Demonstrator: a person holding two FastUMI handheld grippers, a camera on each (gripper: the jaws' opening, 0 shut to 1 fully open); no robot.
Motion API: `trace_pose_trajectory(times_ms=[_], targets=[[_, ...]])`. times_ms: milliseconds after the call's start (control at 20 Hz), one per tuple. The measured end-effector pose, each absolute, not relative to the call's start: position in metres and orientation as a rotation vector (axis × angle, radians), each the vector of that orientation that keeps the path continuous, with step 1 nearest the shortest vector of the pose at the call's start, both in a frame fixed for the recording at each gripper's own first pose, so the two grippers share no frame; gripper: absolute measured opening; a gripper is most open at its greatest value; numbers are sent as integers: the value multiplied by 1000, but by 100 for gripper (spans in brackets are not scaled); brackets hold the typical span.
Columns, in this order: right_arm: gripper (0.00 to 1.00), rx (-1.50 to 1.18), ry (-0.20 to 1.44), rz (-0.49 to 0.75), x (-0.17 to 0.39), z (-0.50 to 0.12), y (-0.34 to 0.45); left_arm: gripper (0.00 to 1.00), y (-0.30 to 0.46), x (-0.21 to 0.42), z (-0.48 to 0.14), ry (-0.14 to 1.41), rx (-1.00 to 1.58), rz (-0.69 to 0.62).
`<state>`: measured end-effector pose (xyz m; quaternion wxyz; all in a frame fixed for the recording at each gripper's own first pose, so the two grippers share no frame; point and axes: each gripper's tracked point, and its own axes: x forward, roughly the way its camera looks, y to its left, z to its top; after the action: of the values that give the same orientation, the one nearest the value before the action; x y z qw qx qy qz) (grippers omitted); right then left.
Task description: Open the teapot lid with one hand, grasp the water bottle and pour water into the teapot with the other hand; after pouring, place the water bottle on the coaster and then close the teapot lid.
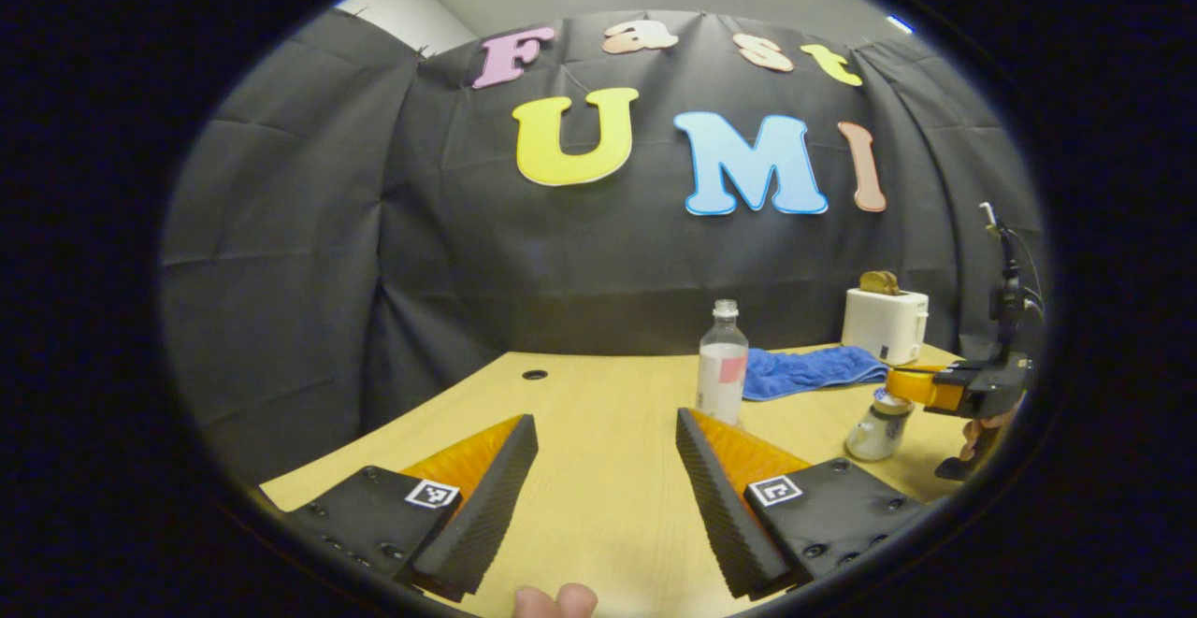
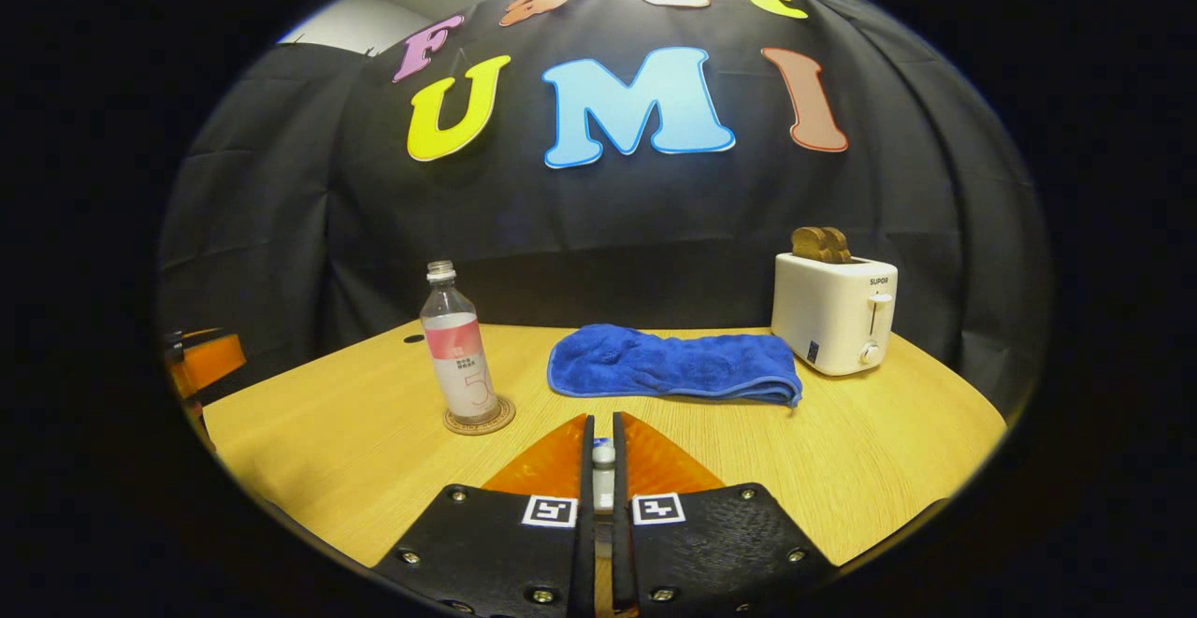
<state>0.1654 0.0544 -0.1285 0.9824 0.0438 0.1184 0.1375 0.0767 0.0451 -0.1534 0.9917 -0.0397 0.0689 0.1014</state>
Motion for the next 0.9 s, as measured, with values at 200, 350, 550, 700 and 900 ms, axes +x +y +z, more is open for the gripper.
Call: trace_pose_trajectory(times_ms=[200,350,550,700,900], targets=[[7,103,244,272,167,-135,52,100,47,73,-145,122,-59,211],[7,100,250,268,168,-141,50,100,47,73,-146,126,-70,205],[7,102,254,266,167,-146,51,100,45,74,-147,134,-80,198],[7,92,248,255,166,-148,50,100,42,74,-145,133,-90,202],[7,76,238,250,166,-149,51,100,38,76,-142,129,-94,196]])
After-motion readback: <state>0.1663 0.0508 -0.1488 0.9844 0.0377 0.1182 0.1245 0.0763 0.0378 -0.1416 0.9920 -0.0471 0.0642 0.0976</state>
